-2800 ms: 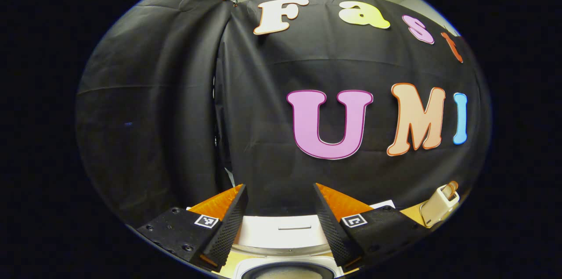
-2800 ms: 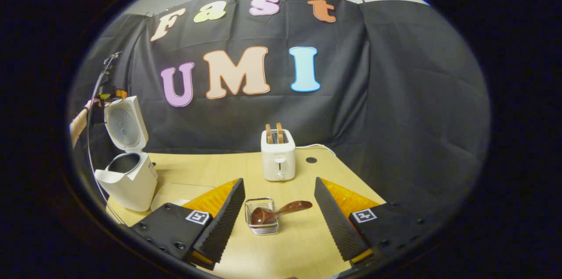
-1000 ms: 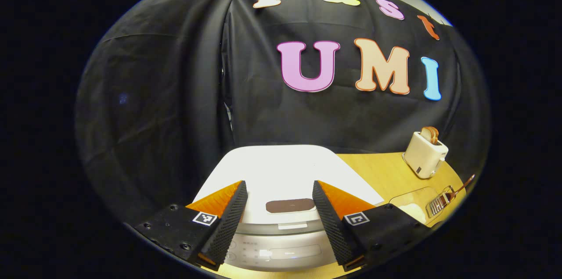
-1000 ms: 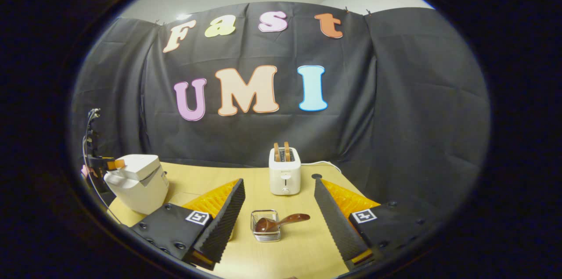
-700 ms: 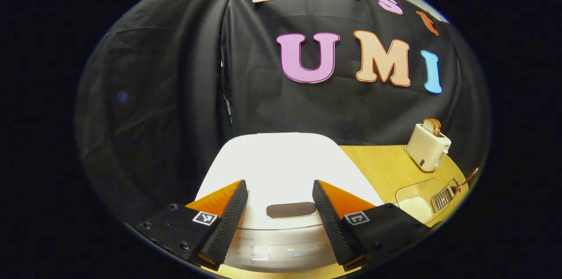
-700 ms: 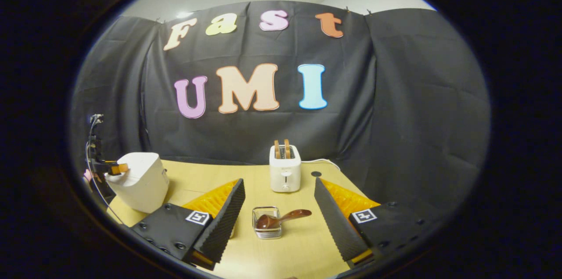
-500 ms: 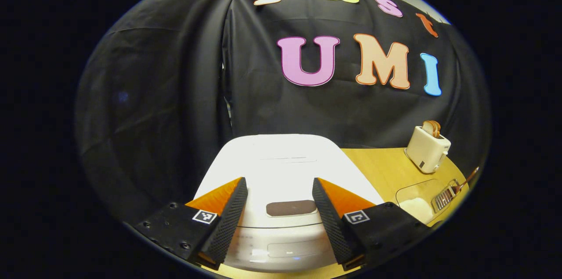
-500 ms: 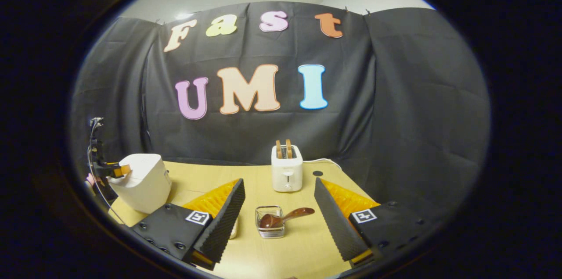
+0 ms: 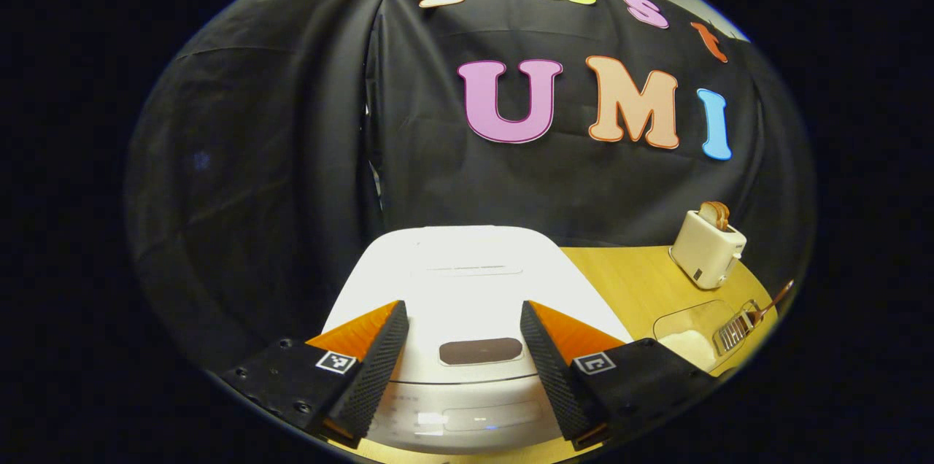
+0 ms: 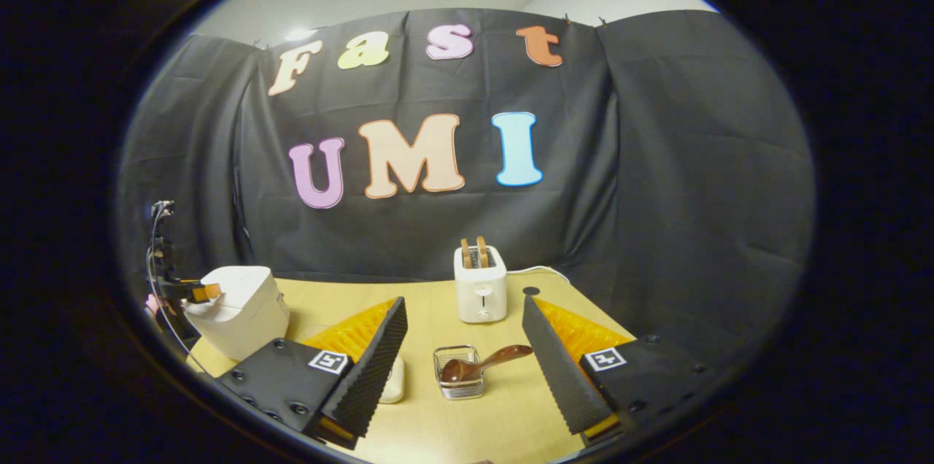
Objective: Close the left gripper, press the button to open the rice cooker; take a wooden spoon from the chopstick holder with the right hand, scoop a spoonful of rice and pour it into the rice cooker, then put the wooden spoon back into the chopstick holder.
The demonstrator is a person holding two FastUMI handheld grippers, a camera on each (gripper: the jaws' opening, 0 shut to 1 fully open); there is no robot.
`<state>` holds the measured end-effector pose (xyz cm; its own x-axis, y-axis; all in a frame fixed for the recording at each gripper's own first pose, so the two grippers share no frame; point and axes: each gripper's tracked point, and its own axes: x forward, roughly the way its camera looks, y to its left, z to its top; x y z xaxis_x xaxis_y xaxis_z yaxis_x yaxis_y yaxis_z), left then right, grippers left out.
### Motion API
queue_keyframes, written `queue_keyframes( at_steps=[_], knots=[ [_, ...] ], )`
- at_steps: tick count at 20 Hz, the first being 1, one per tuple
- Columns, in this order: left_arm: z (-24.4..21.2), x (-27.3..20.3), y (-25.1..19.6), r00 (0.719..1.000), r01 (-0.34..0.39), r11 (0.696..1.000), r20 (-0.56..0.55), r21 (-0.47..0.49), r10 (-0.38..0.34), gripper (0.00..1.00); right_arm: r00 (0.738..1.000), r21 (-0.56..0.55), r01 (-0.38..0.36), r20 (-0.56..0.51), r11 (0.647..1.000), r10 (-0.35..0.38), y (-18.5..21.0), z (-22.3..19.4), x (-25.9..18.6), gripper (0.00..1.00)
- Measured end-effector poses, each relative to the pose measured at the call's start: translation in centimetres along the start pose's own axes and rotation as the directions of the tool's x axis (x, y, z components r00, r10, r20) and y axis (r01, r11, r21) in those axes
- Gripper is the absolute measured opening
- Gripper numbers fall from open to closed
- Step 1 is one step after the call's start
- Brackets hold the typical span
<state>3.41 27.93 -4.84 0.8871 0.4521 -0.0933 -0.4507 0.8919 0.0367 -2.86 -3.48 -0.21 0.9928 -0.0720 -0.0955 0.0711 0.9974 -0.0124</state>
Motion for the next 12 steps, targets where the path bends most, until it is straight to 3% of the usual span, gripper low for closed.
queue_keyframes(
  at_steps=[6,12],
  knots=[
    [2.4,-2.1,-2.7,1.0,0.021,1.0,0.005,-0.015,-0.021,0.96,0.999,-0.002,-0.037,0.019,0.999,0.037,1.4,0.9,1.1,1.0],
    [5.7,-6.2,-5.3,0.996,0.01,0.998,0.085,0.065,-0.016,0.95,0.999,0.009,-0.033,0.036,0.999,0.033,1.0,1.7,2.0,1.0]
  ],
)
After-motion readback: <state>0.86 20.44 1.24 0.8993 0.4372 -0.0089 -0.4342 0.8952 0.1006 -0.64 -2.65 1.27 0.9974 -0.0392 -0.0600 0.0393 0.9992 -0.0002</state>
